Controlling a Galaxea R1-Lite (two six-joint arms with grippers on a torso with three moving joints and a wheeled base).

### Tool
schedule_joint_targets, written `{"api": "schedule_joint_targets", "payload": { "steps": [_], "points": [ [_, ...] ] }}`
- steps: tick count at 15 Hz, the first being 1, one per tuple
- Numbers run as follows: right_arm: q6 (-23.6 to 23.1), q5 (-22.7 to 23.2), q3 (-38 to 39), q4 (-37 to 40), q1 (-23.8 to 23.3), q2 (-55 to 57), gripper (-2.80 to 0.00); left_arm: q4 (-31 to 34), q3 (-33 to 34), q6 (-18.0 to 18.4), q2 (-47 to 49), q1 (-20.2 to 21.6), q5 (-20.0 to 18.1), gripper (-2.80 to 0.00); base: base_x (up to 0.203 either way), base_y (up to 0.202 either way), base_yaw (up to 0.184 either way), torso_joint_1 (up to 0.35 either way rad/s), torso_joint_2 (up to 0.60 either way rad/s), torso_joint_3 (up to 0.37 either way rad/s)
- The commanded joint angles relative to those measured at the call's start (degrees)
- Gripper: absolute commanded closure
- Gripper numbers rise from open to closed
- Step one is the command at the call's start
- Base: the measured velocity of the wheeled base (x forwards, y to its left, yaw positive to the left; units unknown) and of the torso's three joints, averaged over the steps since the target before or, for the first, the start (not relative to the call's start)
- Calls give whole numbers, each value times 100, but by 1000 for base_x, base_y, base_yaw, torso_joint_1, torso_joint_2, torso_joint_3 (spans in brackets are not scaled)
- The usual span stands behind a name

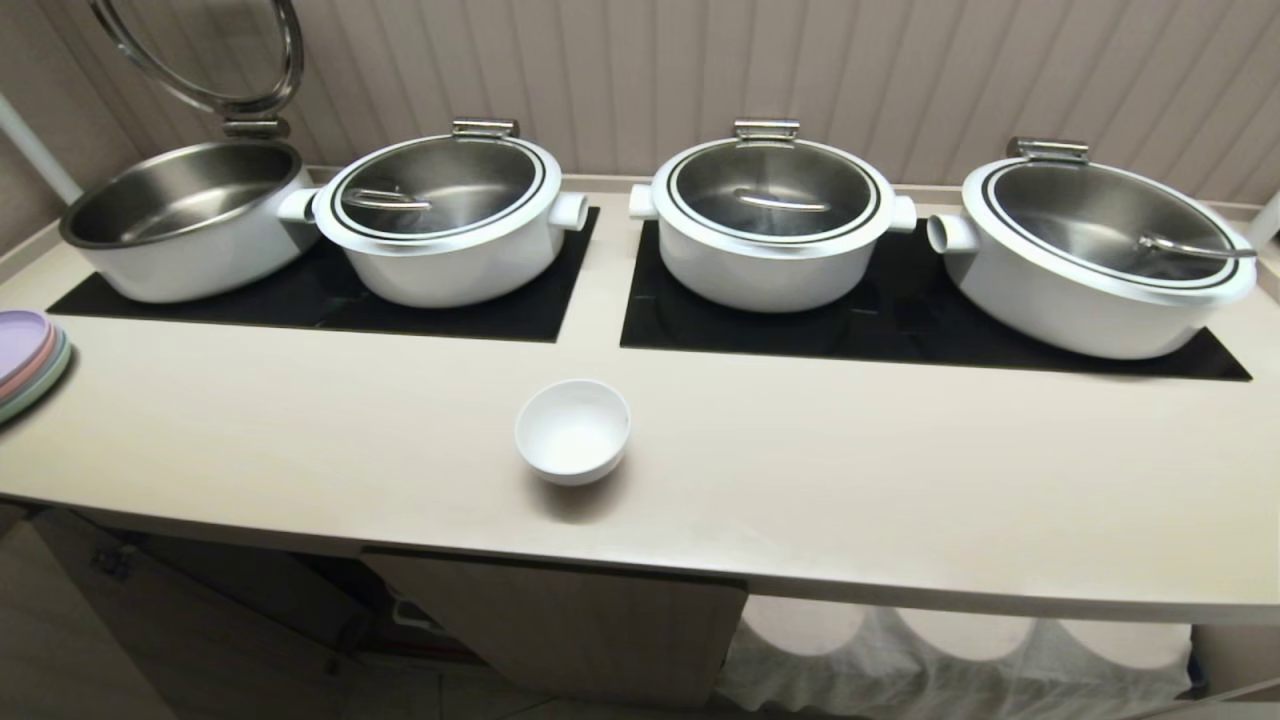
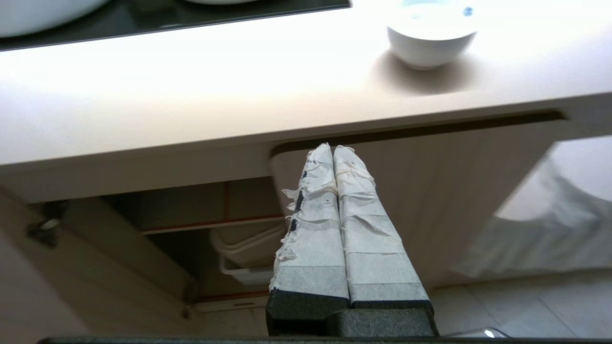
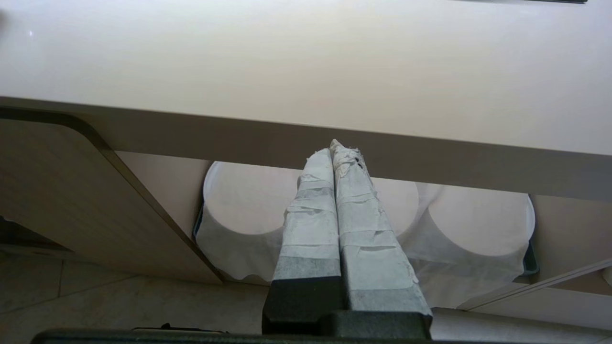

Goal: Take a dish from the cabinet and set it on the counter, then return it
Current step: Pick up the bowl from the table

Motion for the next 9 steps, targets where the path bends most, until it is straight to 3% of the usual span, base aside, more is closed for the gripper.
{"api": "schedule_joint_targets", "payload": {
  "steps": [1,5,9],
  "points": [
    [-5,0,0,2,-2,-2,0,532,-481,-213,0,1,-437,0,0,0,0,0,0,0],
    [-5,0,0,-5,-2,-2,0,820,-1062,-763,723,-6,-1150,0,0,0,0,0,0,0],
    [-5,0,0,4,-1,-2,0,820,-1912,-1113,2363,-16,-1727,0,0,0,0,0,0,0]
  ]
}}
